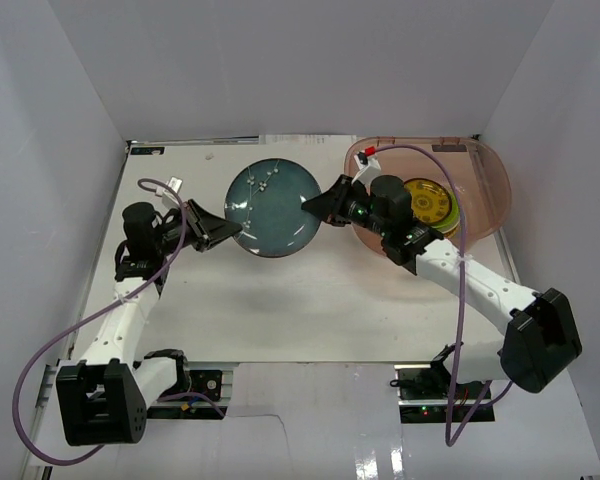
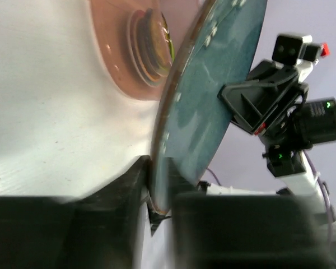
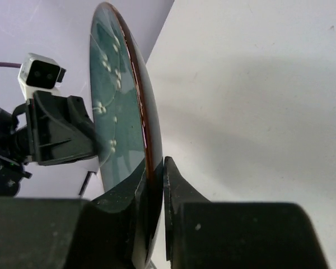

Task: Place the plates into the plastic bin on the countertop

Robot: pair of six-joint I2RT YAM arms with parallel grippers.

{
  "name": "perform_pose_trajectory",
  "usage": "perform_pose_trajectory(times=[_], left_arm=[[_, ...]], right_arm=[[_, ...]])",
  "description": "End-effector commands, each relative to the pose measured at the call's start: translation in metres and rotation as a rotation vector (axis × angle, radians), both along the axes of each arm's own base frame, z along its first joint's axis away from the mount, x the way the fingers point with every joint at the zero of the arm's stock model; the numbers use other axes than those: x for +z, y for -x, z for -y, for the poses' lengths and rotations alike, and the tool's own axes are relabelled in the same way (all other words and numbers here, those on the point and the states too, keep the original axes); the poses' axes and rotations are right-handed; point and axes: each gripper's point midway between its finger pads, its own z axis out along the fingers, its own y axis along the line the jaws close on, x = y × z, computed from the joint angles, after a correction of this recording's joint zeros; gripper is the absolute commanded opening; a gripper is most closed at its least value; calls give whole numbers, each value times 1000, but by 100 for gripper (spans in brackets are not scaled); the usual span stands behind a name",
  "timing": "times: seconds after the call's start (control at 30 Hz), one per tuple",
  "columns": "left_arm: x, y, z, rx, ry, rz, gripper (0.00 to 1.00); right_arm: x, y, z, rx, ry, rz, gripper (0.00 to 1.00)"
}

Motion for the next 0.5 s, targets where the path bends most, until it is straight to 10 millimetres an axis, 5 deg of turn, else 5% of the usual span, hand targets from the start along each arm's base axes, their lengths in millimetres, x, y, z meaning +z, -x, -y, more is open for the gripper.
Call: perform_pose_trajectory(times=[0.0,0.07,0.13,0.23,0.33,0.47], left_arm=[[42,23,15,-151,21,146,49],[35,34,26,-206,-4,156,67],[28,45,34,-254,-27,150,98],[12,57,45,-302,-127,193,98],[-3,68,54,-338,-188,210,98],[-20,72,60,-352,-233,201,98]], right_arm=[[33,-25,41,-134,-1,133,8],[53,-43,85,-221,-10,150,8],[64,-54,121,-282,-15,163,8],[76,-75,213,-447,-1,169,8],[60,-89,274,-553,5,104,8],[25,-105,318,-619,-11,-1,8]])
